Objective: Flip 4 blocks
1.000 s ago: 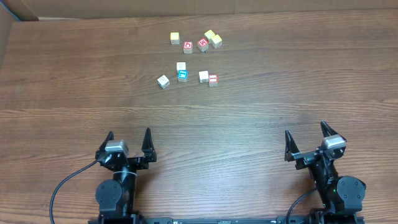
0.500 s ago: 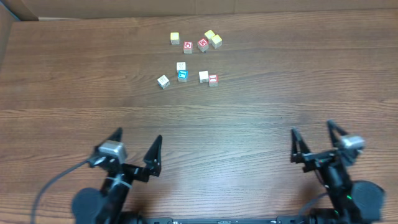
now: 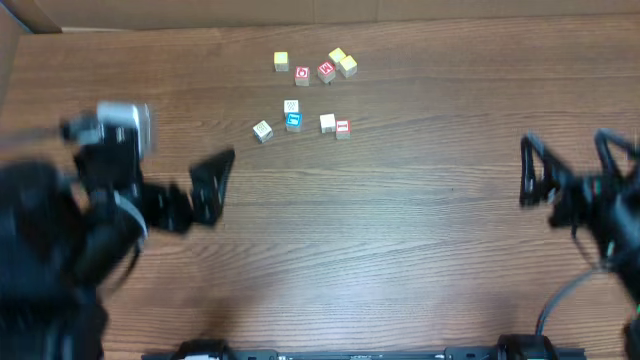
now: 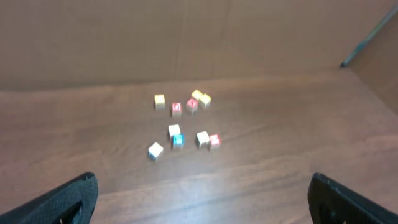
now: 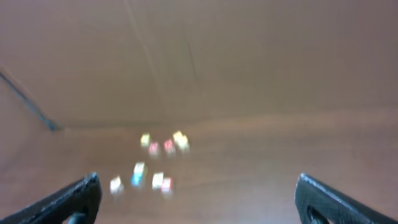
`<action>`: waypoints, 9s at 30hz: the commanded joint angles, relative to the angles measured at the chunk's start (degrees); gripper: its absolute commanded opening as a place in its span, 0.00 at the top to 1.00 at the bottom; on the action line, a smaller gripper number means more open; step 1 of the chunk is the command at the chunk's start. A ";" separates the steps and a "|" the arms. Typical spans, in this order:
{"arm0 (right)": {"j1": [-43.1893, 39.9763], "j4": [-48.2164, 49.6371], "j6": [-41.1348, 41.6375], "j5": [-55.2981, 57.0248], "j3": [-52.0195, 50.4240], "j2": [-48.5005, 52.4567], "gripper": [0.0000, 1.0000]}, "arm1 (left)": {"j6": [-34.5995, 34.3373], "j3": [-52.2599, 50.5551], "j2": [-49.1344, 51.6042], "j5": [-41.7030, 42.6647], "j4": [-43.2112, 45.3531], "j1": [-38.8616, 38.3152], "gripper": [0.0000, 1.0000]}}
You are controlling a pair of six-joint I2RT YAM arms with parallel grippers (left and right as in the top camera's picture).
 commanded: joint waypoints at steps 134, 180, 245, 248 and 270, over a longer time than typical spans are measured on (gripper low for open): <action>45.92 1.44 28.87 10.12 -4.31 58.40 0.30 | -12.26 12.07 24.33 -26.51 -13.77 -0.28 0.00; 49.00 18.75 21.40 19.23 -15.58 58.38 0.69 | -12.26 12.07 24.33 -26.53 -13.77 -0.28 0.00; 42.18 5.84 21.42 22.36 4.70 58.36 0.36 | -12.26 12.07 24.33 -26.51 -13.77 -0.28 0.00; 38.23 6.45 20.83 22.18 10.84 58.38 0.37 | -12.26 12.07 24.33 -26.51 -13.77 -0.28 0.00; 35.54 33.44 21.24 20.48 11.85 78.68 0.36 | -12.26 12.07 24.33 -26.51 -13.77 -0.28 0.00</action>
